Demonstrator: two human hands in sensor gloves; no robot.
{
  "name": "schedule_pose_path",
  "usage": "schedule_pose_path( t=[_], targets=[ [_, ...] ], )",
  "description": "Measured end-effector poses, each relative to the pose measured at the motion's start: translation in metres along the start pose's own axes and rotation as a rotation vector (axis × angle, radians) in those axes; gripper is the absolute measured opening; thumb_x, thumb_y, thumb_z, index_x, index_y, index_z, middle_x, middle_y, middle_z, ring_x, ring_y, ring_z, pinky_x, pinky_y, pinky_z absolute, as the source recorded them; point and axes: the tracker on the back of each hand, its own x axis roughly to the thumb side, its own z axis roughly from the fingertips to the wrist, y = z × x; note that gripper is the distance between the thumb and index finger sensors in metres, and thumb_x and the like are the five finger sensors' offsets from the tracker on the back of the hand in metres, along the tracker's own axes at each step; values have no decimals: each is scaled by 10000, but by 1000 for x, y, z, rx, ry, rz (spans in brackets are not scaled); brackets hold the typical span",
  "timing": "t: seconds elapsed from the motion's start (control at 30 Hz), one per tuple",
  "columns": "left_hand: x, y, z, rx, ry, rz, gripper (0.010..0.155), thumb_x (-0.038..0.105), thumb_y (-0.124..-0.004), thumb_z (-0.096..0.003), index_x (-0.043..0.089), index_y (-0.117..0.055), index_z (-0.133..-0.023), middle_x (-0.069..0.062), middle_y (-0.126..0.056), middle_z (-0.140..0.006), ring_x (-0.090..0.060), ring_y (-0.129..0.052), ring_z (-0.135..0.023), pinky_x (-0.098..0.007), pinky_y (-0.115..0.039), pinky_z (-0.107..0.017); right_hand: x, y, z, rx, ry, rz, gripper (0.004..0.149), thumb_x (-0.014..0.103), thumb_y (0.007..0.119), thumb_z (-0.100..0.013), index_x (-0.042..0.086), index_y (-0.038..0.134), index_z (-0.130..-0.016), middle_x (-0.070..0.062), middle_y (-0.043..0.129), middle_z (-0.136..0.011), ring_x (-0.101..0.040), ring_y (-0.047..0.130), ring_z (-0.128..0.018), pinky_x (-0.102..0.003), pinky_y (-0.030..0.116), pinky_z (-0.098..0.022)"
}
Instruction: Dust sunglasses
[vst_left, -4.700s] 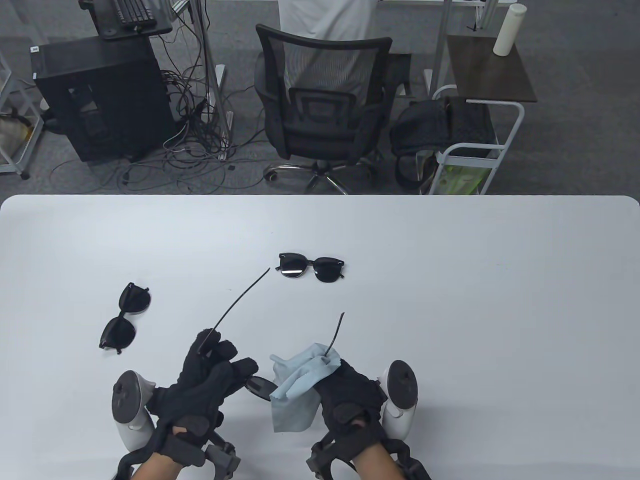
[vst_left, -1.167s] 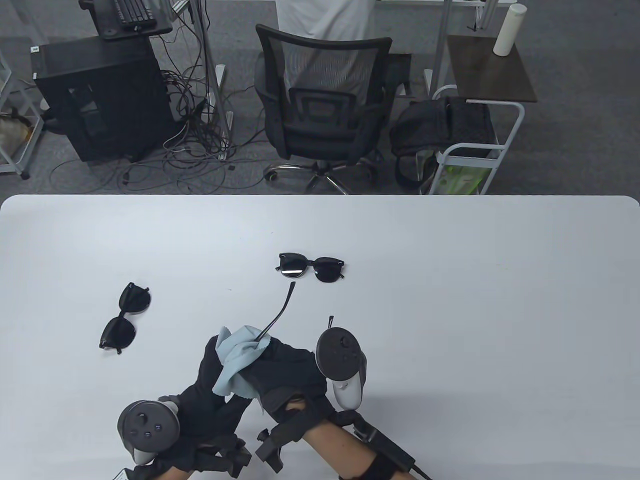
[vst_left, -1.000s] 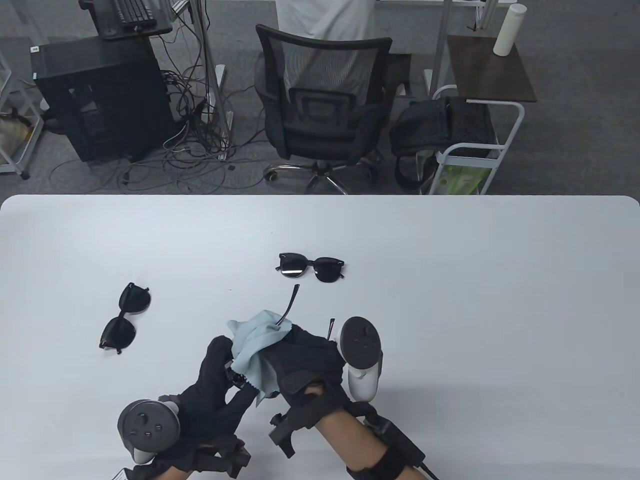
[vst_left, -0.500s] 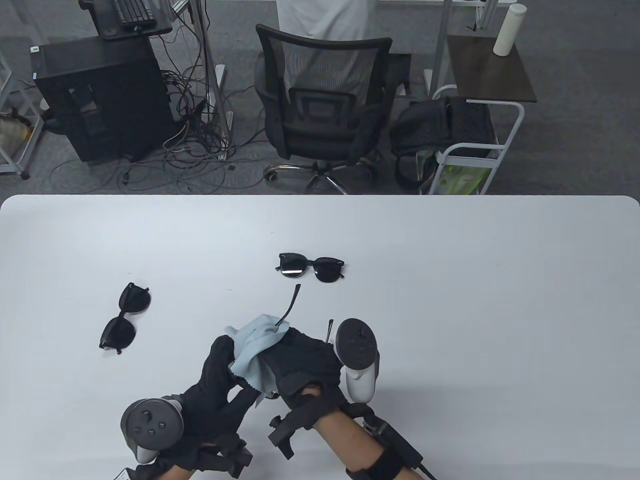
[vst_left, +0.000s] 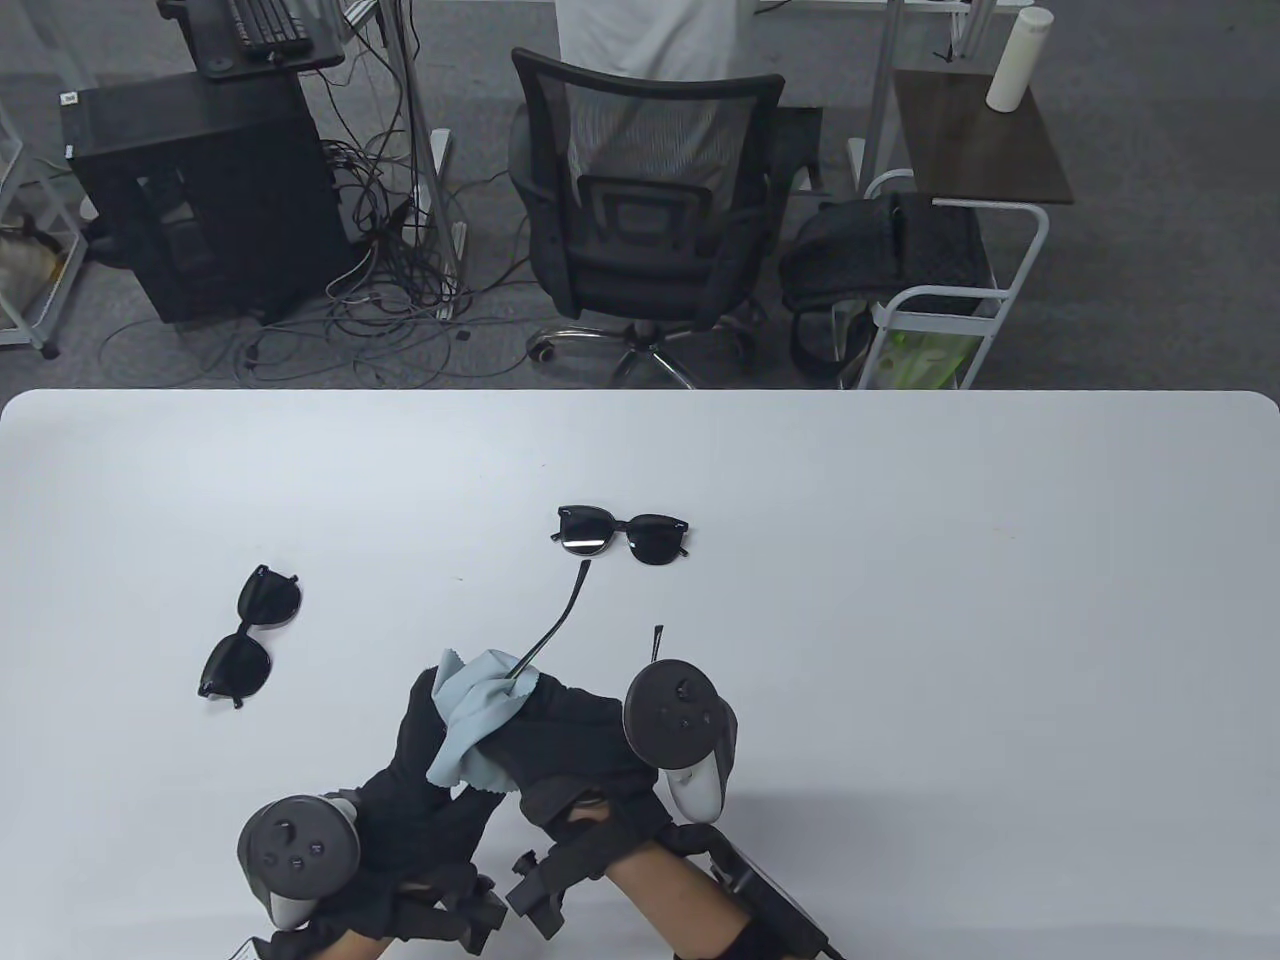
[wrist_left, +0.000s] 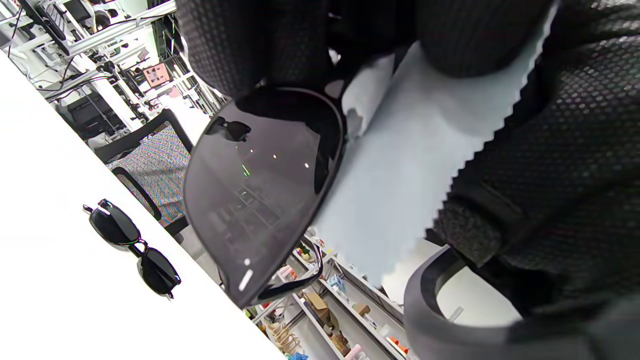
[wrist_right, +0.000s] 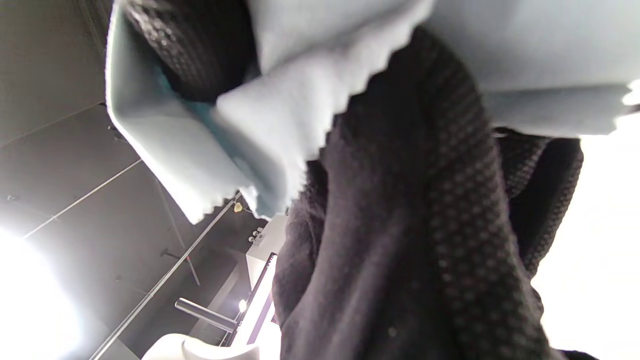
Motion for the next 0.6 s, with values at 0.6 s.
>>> schedule_pose_path(
  t=[0.6],
  targets=[
    [-5,5,-1,12,17,13,893,538,-764,-469,160,-221,-1069,-167,-446,-1063,-166,-941,-824,-371,-825,-626,0,-16,5,-91,51,30,475,469,772,-482,124,772,-808,4,988,-684,-253,958,-654,-449,763,-551]
  ],
)
